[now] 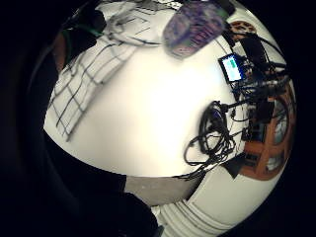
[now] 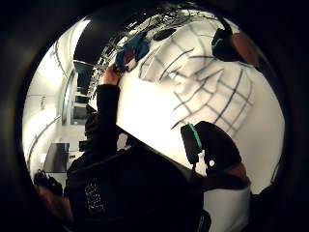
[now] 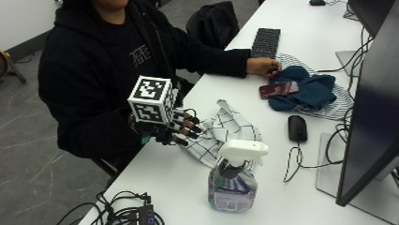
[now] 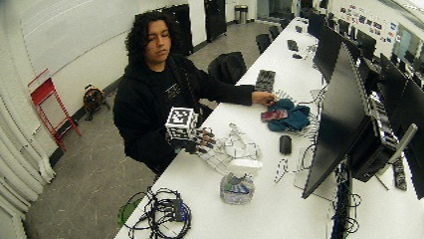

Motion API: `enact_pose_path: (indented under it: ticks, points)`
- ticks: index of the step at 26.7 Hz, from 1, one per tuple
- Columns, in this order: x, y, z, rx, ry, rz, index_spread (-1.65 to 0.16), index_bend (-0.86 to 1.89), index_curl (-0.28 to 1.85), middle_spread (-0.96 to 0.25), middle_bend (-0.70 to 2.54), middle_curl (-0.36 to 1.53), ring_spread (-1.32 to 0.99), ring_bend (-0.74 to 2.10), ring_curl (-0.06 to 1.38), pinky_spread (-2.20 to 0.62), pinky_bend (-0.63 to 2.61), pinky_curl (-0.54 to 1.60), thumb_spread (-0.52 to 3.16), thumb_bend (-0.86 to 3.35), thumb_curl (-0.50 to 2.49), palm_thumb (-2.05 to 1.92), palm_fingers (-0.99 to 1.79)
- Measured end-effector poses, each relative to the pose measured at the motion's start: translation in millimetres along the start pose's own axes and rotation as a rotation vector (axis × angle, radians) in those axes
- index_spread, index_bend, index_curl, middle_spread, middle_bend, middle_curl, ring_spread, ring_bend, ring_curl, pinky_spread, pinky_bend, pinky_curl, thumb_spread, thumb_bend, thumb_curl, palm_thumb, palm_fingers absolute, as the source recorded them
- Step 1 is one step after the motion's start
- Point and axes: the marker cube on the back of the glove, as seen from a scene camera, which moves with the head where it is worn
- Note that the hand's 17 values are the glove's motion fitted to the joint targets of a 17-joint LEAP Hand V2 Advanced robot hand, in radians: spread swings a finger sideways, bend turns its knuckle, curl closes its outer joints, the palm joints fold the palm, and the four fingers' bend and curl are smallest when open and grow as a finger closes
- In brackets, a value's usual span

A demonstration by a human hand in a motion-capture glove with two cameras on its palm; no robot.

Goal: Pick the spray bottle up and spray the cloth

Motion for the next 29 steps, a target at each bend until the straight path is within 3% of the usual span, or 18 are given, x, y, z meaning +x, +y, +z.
enact_pose_path:
  ticks: [10,14,20,29]
  points:
    - [122,-24,-60,-0.012,0.011,0.183,-0.36,0.15,0.30,-0.13,0.22,0.31,-0.20,0.32,0.29,0.14,0.18,0.26,1.09,0.13,0.27,0.63,0.78]
    - [159,-58,-77,0.083,-0.186,0.245,-0.36,0.11,0.29,-0.14,0.22,0.33,-0.21,0.35,0.31,0.11,0.21,0.28,1.10,0.08,0.27,0.60,0.82]
    - [168,-112,-79,0.185,-0.693,0.221,-0.35,0.07,0.26,-0.14,0.27,0.36,-0.21,0.41,0.34,0.10,0.21,0.30,1.05,0.02,0.28,0.59,0.83]
    - [156,-152,-65,0.295,-0.906,0.244,-0.34,0.13,0.26,-0.18,0.32,0.38,-0.22,0.44,0.35,0.06,0.17,0.29,0.98,0.06,0.35,0.79,0.98]
